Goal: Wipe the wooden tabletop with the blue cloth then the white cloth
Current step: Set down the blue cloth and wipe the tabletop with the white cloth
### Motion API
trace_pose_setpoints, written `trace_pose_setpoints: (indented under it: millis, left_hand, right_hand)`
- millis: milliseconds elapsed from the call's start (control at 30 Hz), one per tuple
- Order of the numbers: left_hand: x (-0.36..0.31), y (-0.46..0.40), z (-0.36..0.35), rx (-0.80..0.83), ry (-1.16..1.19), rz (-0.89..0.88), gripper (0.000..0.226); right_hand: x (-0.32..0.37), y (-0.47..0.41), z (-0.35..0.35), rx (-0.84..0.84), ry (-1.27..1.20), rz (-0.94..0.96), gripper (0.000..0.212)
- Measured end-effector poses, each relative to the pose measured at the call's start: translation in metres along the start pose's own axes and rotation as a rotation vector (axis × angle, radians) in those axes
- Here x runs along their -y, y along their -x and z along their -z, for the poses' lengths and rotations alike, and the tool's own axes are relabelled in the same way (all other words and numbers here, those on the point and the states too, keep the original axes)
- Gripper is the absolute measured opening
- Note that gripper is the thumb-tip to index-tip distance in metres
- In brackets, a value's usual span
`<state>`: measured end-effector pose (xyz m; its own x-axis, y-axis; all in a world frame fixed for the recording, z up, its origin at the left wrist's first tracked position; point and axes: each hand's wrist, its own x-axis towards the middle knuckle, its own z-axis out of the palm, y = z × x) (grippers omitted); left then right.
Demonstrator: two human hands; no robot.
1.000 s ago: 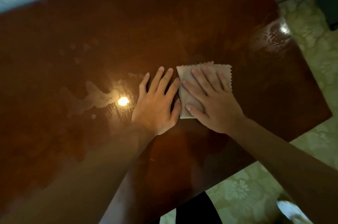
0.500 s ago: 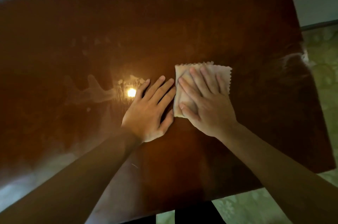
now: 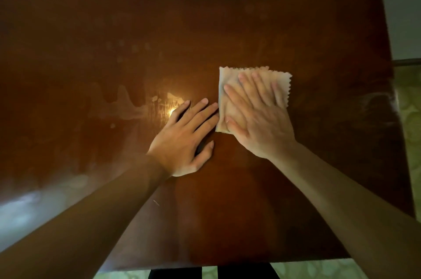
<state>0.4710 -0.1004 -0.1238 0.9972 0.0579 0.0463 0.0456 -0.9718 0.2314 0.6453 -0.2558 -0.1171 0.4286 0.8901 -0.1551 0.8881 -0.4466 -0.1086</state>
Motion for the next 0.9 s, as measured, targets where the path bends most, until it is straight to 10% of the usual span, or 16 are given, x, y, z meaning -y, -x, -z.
trace_pose_setpoints:
  millis: [900]
  left_hand:
    - [0.002, -0.031, 0.027, -0.077, 0.143, 0.089, 0.038]
  right_hand:
    - [-0.033, -0.035, 0.013, 0.007, 0.018, 0.084, 0.07]
